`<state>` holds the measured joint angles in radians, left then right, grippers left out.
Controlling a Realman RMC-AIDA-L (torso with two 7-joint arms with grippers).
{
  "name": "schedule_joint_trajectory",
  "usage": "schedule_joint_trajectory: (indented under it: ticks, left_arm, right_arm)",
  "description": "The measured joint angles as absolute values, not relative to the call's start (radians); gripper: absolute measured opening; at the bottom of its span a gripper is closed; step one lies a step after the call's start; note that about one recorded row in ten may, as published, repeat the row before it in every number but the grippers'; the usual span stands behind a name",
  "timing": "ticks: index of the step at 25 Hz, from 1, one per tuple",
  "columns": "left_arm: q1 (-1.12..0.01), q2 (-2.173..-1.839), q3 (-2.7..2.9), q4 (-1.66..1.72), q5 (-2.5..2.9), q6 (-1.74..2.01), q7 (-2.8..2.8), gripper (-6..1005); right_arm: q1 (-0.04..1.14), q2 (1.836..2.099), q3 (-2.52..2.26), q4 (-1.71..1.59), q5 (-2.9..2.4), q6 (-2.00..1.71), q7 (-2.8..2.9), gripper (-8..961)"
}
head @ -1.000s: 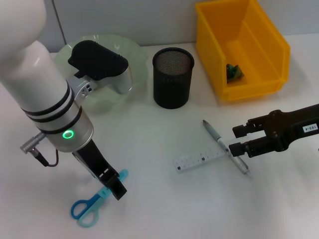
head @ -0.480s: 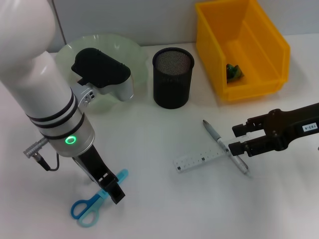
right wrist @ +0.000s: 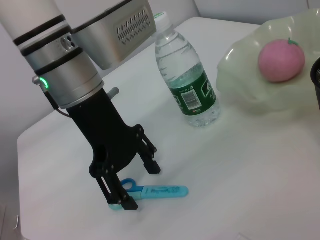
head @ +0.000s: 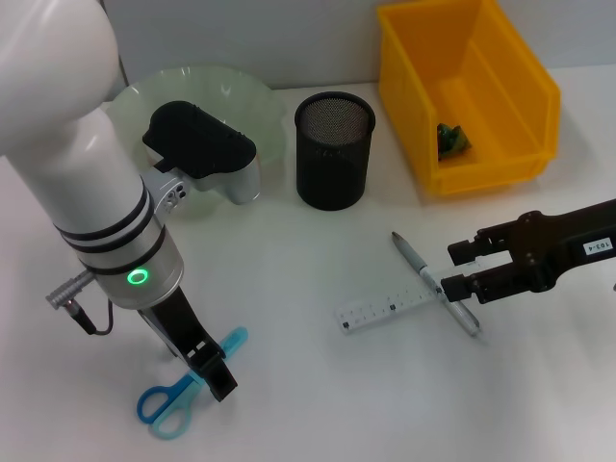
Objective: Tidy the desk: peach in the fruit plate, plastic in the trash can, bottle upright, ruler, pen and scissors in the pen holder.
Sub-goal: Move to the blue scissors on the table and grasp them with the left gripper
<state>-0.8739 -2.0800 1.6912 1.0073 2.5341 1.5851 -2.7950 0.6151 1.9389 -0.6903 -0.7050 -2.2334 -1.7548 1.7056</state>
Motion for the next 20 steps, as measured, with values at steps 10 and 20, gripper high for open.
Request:
schedule_joint_trajectory:
  ticks: [10,20]
  left_arm:
    - [-0.876,-2.08,1.693,1.005,2.534,1.581,-2.787,811]
    - [-0.876,-2.079,1.682,1.005,2.535,1.581,-2.779,808]
  right_arm:
    - [0.614,1.939,-0.69,-0.704,-2.233,-1.755,1.706,725]
    - [0.614,1.939,-0.69,-0.704,-2.233,-1.754,1.706,725]
